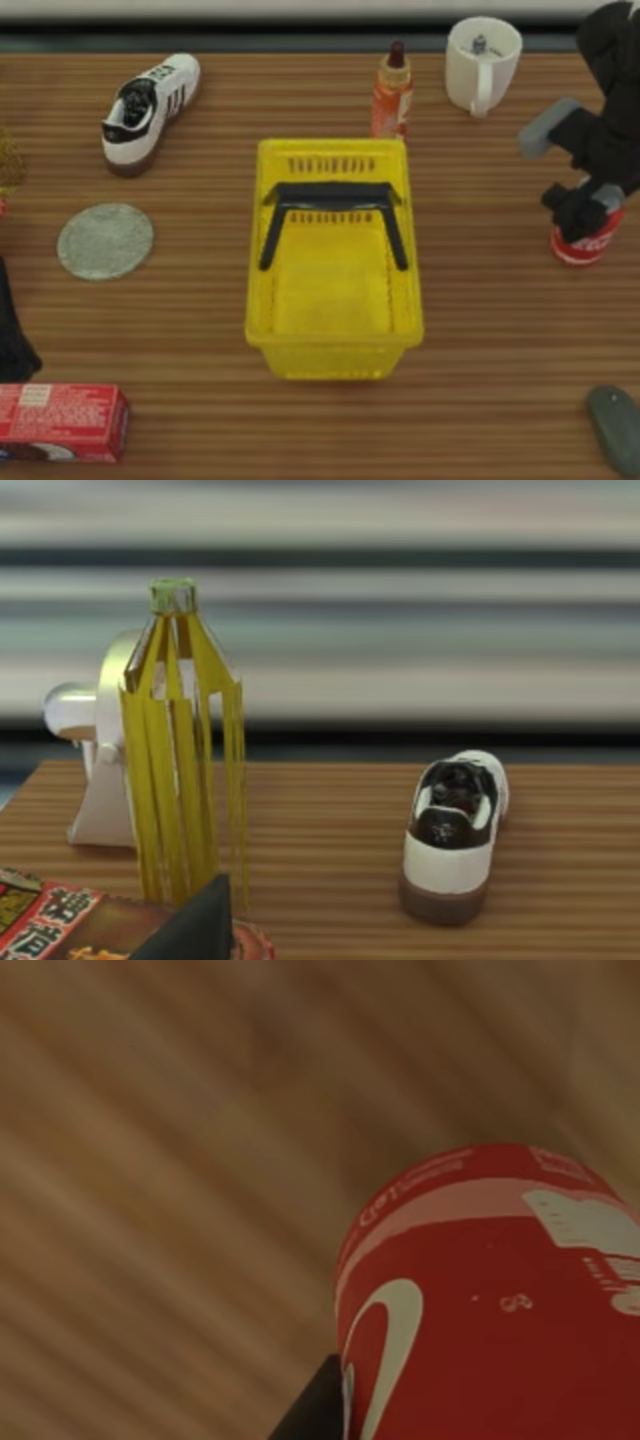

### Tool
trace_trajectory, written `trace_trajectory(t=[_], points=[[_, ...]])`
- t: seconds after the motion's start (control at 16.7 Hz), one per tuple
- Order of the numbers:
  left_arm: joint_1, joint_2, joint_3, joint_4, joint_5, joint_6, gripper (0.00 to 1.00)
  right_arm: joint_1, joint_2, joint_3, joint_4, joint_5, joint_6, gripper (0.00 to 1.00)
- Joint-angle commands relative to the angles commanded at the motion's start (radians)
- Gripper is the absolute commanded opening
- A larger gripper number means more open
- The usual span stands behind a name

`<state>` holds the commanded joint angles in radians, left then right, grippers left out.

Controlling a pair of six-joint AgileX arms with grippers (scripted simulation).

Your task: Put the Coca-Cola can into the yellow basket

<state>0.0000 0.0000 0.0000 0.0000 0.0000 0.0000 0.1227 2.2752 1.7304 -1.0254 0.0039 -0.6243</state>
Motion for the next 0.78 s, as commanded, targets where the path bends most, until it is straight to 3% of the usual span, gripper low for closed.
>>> trace_trajectory(t=[0.48,0.6,0.78], points=[[0.000,0.000,0.000,0.000,0.000,0.000,1.00,0.000,-0.002,-0.001,0.010,-0.008,0.004,0.00],[0.000,0.000,0.000,0.000,0.000,0.000,1.00,0.010,-0.002,-0.010,0.063,-0.045,0.021,0.00],[0.000,0.000,0.000,0.000,0.000,0.000,1.00,0.031,0.000,-0.035,0.223,-0.149,0.074,0.00]])
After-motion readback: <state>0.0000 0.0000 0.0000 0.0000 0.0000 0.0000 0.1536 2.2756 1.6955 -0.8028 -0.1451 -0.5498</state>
